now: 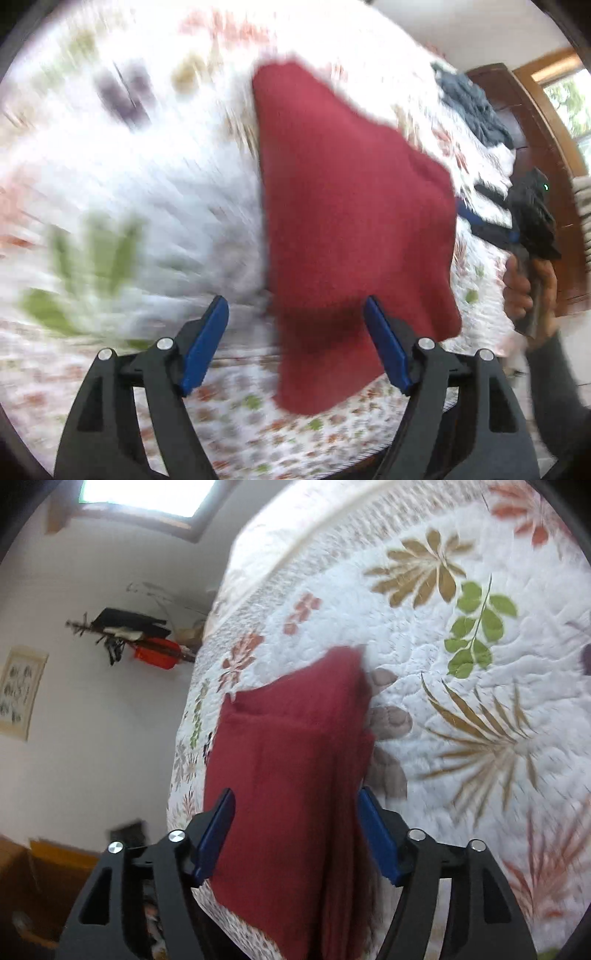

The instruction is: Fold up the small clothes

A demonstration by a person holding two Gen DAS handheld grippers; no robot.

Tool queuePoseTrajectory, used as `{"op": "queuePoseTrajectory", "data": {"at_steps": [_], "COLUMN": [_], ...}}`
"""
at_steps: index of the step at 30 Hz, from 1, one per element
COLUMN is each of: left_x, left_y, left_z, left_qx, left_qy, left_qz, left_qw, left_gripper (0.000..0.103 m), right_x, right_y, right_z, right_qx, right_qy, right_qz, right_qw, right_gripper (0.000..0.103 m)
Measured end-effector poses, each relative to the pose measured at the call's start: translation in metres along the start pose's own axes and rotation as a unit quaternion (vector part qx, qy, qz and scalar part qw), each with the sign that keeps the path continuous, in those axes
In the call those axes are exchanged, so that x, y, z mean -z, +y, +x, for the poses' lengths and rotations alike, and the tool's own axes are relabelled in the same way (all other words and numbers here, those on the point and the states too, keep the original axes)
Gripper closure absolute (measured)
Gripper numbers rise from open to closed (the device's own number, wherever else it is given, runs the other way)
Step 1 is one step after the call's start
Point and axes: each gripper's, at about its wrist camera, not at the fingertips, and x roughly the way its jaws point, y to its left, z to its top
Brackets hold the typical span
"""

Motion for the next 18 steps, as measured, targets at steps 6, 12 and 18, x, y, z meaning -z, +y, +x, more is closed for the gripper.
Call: {"op": "queuePoseTrajectory", "data": {"at_steps": [6,12,18], "left_x": [0.023,0.034,0.005], "left_y": [-0.046,-0.049,-0.044], "left_z": [-0.013,0.070,0.033], "left_qx": [0.126,0.076,0.161], "left_qy": [-0.011,0.063,0.063], "left_qz": [0.030,0.053,0.037], "left_qw": [0.9916,0.9937,0.9842], "left_gripper": [0.047,0.056,0.053], "right_x": [0.023,0.023,0.016], "right_y": [0.011,0.002,0.004], "right_z": [0.014,0.025,0.017], "right_qx": [0.042,0.088,0.059], "right_qy": [0.019,-0.014,-0.016], "right_qz": [-0.029,-0.033,-0.041], "right_qw": [0.999,0.995,0.997], "right_gripper": [0.090,0.097,0.086]}}
